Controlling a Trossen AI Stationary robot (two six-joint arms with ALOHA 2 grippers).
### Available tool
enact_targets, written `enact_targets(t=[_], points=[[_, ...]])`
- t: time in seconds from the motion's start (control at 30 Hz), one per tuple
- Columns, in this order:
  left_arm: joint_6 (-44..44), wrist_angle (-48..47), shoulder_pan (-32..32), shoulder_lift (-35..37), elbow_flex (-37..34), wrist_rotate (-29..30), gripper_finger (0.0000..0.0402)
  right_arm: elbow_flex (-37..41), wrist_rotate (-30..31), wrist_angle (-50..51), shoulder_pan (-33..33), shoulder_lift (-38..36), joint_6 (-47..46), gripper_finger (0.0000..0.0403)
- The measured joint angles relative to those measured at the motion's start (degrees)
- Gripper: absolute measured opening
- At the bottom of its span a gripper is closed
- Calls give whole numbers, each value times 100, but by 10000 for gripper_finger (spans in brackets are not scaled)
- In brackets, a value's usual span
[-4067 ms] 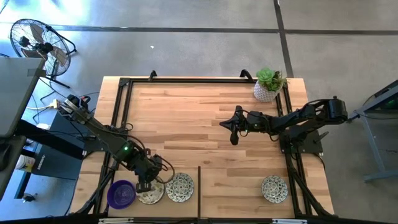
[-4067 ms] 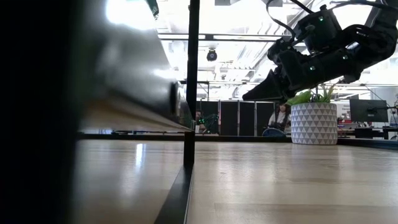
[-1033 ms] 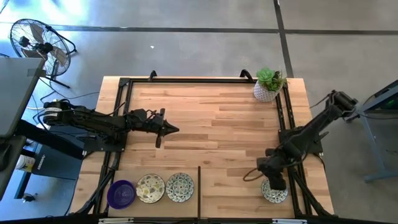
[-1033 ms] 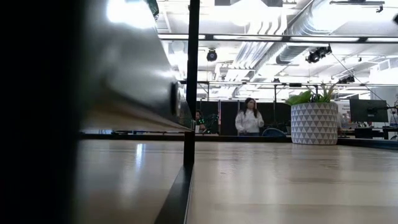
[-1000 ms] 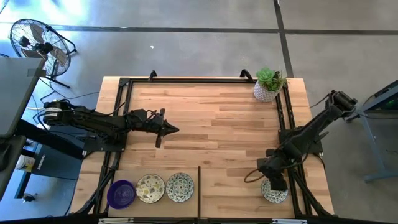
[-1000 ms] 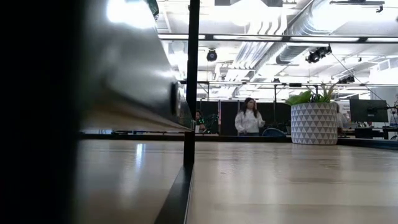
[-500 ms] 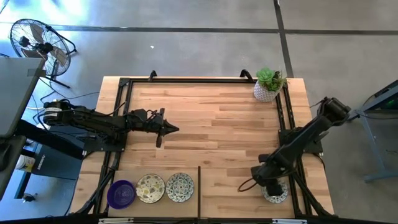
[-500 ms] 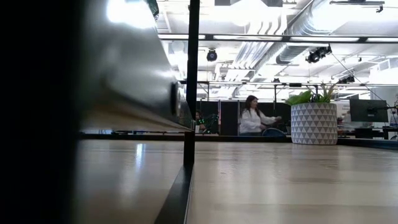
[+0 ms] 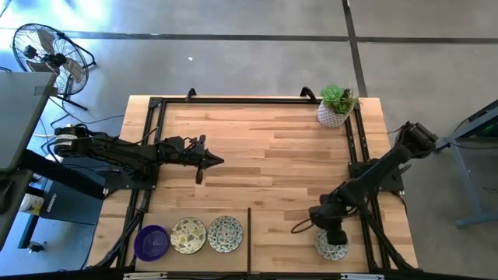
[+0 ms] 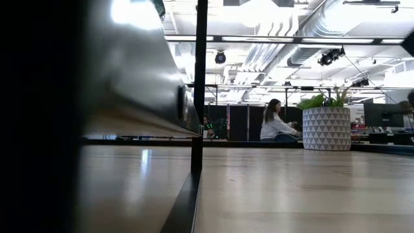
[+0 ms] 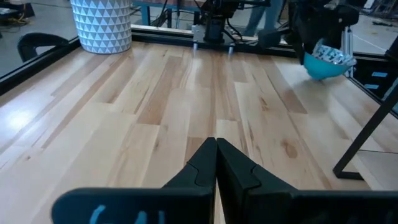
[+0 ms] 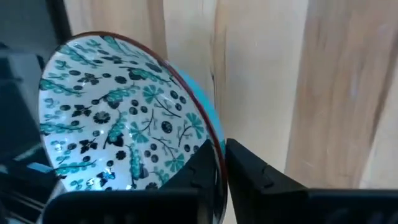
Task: Pick & Place Mini bowls
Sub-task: Stack the blue patterned bowl on top of the other stacked blue patterned bowls on the shelf
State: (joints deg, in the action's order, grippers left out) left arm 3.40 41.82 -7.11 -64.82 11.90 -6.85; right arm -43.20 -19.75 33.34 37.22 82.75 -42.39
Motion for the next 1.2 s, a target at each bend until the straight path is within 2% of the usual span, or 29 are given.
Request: enact_targets(t=[0.2,0.3,0.4,0.53,0.73,0.87,1.07,1.2], points=[[-15,57,0,0,0,2,0,0,1,29,-647,-605,-231,7],[-15,34,0,0,2,4,0,-49,-36,51,-1152,-951,-417,19],[-15,18,0,-70,4,10,0,-349,29,124,-1720,-1086,-277,33],[-15,83,0,-122,7,36,0,-895,361,295,-2705,-979,199,27],[-17,-10,-2,-117,7,164,0,-1522,608,404,-4225,-349,1071,16],[-68,-277,-4,21,7,304,0,-1952,645,412,-4855,473,1327,21],[-102,-136,-7,38,-139,494,0,-2647,825,-328,-5011,1549,1879,31],[-127,-114,-7,318,-248,494,0,-3144,839,-380,-5047,2022,1997,27]])
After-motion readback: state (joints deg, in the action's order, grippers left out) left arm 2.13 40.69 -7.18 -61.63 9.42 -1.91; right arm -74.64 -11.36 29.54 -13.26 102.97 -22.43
